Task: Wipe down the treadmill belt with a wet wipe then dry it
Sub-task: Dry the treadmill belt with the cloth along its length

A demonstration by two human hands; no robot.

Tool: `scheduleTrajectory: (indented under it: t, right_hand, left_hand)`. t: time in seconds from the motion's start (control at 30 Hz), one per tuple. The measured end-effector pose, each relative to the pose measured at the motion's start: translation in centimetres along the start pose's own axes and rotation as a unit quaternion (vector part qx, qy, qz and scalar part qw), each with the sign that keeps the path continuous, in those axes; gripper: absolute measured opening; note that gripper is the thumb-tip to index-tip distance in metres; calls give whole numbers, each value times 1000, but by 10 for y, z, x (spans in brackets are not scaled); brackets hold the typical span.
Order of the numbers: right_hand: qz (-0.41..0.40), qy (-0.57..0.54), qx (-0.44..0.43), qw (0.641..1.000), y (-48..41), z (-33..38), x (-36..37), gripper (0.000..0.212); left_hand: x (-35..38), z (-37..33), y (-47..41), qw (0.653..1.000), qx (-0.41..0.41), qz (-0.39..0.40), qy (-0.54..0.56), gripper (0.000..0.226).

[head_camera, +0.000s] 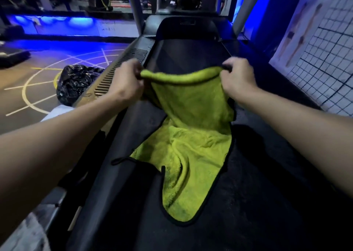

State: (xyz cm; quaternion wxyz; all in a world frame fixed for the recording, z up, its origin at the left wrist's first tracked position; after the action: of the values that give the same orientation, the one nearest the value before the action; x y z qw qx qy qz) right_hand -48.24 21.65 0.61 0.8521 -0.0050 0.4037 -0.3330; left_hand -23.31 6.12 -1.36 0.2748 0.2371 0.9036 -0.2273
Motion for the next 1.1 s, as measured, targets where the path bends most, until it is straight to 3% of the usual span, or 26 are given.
scheduleTrajectory:
  t: [0.07,0.1,0.17,0.27,0.33,0.4,0.5,0.53,0.6,0.67,0.77,0.87,0.9,0.93,1.0,1.03,1.1]
  right_hand:
    - [-66,-11,-97,993,19,22,-18,31]
    - [-64,10,-147,987,36,34,-20,34]
    - [29,61,-209,975,78,47,4,41]
    - [270,48,-165,948,158,30,73,40]
    - [374,66,-153,912,206,22,107,28]
    - [409,82,-153,896,233,18,121,7]
    - [348,50,-160,922,240,16,113,6]
    - [336,71,-185,921,246,19,113,15]
    - [383,168,-250,873,271,23,130,52]
    - [431,256,-242,831,281,11,143,67]
    - [397,284,-292,823,271,10,140,32]
    - [406,336,-307,792,268,12,141,40]
    - [409,333,-281,801,263,17,135,39]
    - [389,323,-254,824,250,24,125,33]
    - [272,239,-159,919,193,21,90,25]
    - [213,211,-118,947,161,15,69,21]
    - [89,168,-115,975,106,20,24,18]
  left_hand:
    - [-12,-14,10,996,70,-46,16,19]
    - [-10,-18,18,993,111,-31,-19,19]
    - [9,-10,41,977,173,73,-97,17]
    - [47,34,77,923,177,273,-208,15]
    - [65,60,94,888,144,353,-257,23]
    - [66,79,107,886,97,369,-264,36]
    - [64,84,122,881,85,362,-292,56]
    - [65,83,127,856,88,366,-355,54]
    - [69,85,131,784,94,371,-489,49]
    - [77,83,135,749,142,389,-518,54]
    - [79,82,136,770,161,410,-462,40]
    - [72,75,137,796,215,323,-464,19]
    - [72,72,138,805,214,305,-461,16]
    - [71,70,138,812,199,294,-463,14]
    - [61,59,124,851,144,255,-437,16]
    - [51,50,112,882,115,225,-398,22]
    - [20,22,80,934,95,123,-322,26]
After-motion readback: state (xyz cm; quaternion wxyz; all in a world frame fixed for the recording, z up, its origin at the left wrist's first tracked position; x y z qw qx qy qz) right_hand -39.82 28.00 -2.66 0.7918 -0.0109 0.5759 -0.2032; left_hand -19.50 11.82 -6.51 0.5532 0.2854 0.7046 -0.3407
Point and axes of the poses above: each hand's wrist, its own y-axis away from the middle knuckle, its own x-axis out of the palm, z = x × y, the point moved 9 cm from there along -y, towards the middle knuckle, and after that the axes turned 11 degrees about z, right-handed, at the moved point
